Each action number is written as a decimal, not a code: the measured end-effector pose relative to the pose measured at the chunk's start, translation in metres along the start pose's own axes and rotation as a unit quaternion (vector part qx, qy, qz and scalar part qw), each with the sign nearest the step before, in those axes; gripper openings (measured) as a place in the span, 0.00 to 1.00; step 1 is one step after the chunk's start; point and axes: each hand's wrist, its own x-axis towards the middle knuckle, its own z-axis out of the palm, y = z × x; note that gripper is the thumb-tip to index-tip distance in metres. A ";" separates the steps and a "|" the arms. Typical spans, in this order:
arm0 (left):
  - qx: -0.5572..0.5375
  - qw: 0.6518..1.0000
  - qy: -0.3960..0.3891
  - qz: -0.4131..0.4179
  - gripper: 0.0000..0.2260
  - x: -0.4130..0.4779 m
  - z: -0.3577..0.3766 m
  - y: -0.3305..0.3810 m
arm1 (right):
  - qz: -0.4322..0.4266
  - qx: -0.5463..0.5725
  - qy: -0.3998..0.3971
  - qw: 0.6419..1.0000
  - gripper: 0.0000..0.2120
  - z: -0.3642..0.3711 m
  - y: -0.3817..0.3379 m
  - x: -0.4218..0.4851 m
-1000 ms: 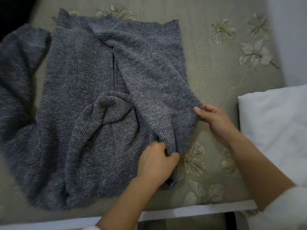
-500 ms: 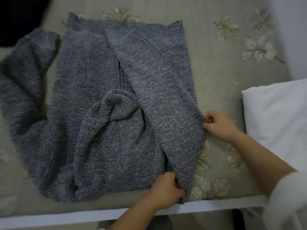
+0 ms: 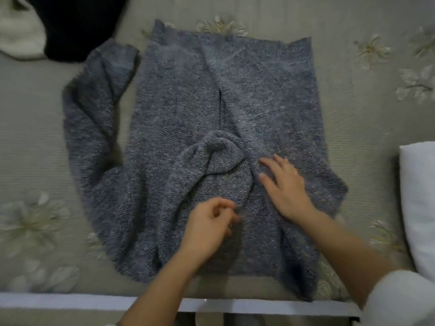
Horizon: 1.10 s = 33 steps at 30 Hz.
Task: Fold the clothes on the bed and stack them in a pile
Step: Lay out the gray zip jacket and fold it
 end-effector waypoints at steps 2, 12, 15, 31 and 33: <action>-0.030 0.992 0.116 0.037 0.09 0.006 -0.045 -0.002 | 0.013 0.081 0.095 0.992 0.25 0.004 -0.032 0.008; -0.106 0.857 0.503 -0.040 0.13 0.060 -0.232 -0.044 | -0.130 -0.190 -0.091 0.969 0.29 0.094 -0.148 0.026; -0.203 0.878 0.423 -0.094 0.08 0.079 -0.260 -0.052 | -0.090 -0.223 -0.119 0.963 0.29 0.109 -0.141 0.027; -0.408 0.908 0.057 -0.071 0.07 0.074 -0.290 0.011 | -0.025 -0.252 -0.209 0.945 0.31 0.105 -0.160 0.035; -0.440 0.888 0.136 -0.007 0.16 0.053 -0.311 -0.004 | -0.022 -0.255 -0.209 0.944 0.31 0.105 -0.160 0.036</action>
